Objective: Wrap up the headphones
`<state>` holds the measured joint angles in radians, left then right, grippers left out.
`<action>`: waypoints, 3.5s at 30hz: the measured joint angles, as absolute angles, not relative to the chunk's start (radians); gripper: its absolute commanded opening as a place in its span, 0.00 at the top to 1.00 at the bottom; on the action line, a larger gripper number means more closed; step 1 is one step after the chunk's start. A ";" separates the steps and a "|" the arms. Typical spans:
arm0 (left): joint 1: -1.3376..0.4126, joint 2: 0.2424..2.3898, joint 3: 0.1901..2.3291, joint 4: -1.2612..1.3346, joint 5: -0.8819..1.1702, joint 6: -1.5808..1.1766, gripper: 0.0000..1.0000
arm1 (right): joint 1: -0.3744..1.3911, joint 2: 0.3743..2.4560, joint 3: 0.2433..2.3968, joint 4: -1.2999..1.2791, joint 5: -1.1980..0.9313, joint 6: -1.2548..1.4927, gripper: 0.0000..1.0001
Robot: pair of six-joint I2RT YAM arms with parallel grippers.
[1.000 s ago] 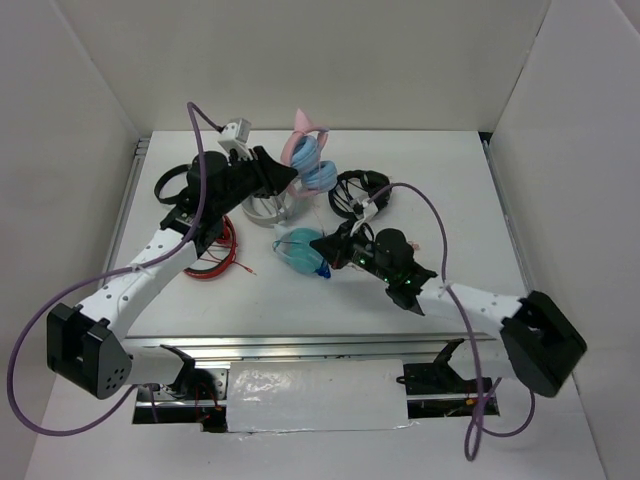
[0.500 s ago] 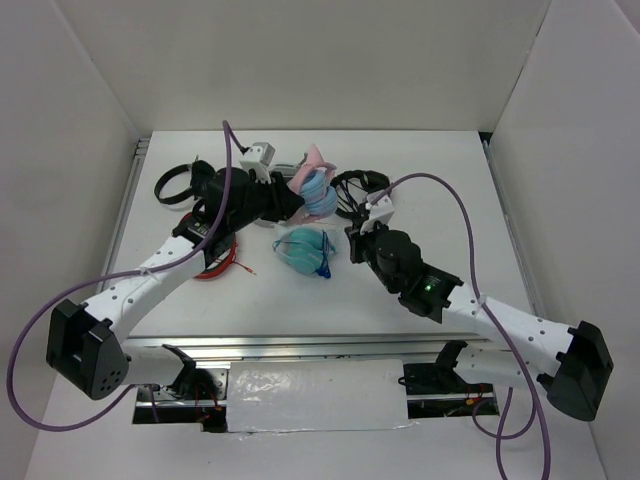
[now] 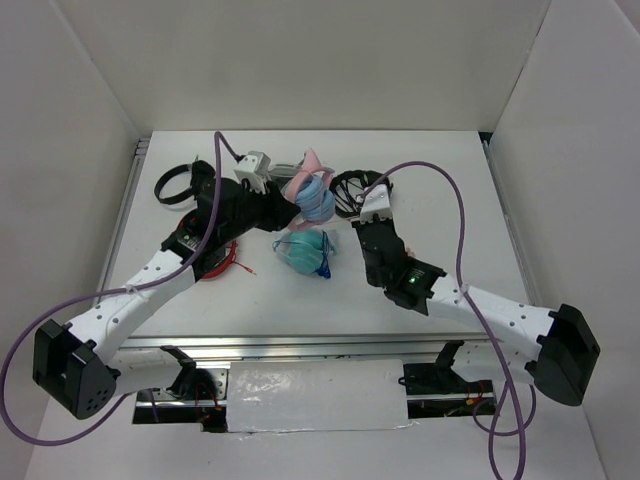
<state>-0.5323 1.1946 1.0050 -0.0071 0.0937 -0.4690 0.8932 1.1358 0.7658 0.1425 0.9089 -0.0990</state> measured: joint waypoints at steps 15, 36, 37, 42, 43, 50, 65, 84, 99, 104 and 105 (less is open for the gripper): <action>-0.515 1.195 0.999 -0.041 0.146 -0.443 1.00 | 0.654 0.863 0.685 0.285 0.697 -0.073 0.83; -0.672 1.298 1.044 -0.056 0.284 -0.253 1.00 | 0.398 1.233 1.093 0.155 -0.306 -0.447 0.84; -0.682 1.299 1.046 -0.060 0.281 -0.243 1.00 | 0.385 1.245 1.107 0.139 -0.356 -0.464 0.84; -0.716 1.316 1.056 -0.072 0.273 -0.230 1.00 | 0.355 1.319 1.217 0.001 -0.583 -0.539 0.83; -0.718 1.318 1.056 -0.072 0.273 -0.230 1.00 | 0.354 1.337 1.241 -0.022 -0.613 -0.550 0.83; -0.735 1.299 1.056 -0.104 0.296 -0.204 1.00 | 0.315 1.455 1.284 -0.113 -0.705 -0.574 0.75; -0.759 1.230 1.102 -0.158 0.403 -0.187 1.00 | 0.197 1.587 1.355 -0.303 -0.955 -0.558 0.31; -0.703 1.248 1.237 -0.128 0.383 -0.264 1.00 | 0.010 1.491 0.749 0.584 -0.842 0.208 0.00; -0.627 1.262 1.389 -0.106 0.401 -0.293 1.00 | 0.244 1.367 0.482 0.727 -0.615 0.286 0.00; -0.623 1.262 1.449 -0.123 0.418 -0.291 1.00 | 0.357 1.372 0.477 0.776 -0.459 0.273 0.00; -0.623 1.263 1.459 -0.131 0.421 -0.290 1.00 | 0.376 1.375 0.478 0.795 -0.419 0.271 0.00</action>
<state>-0.6231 1.2629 1.4590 -0.1314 0.4206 -0.2905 0.3763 1.3754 0.4778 0.7952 -0.4191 0.2707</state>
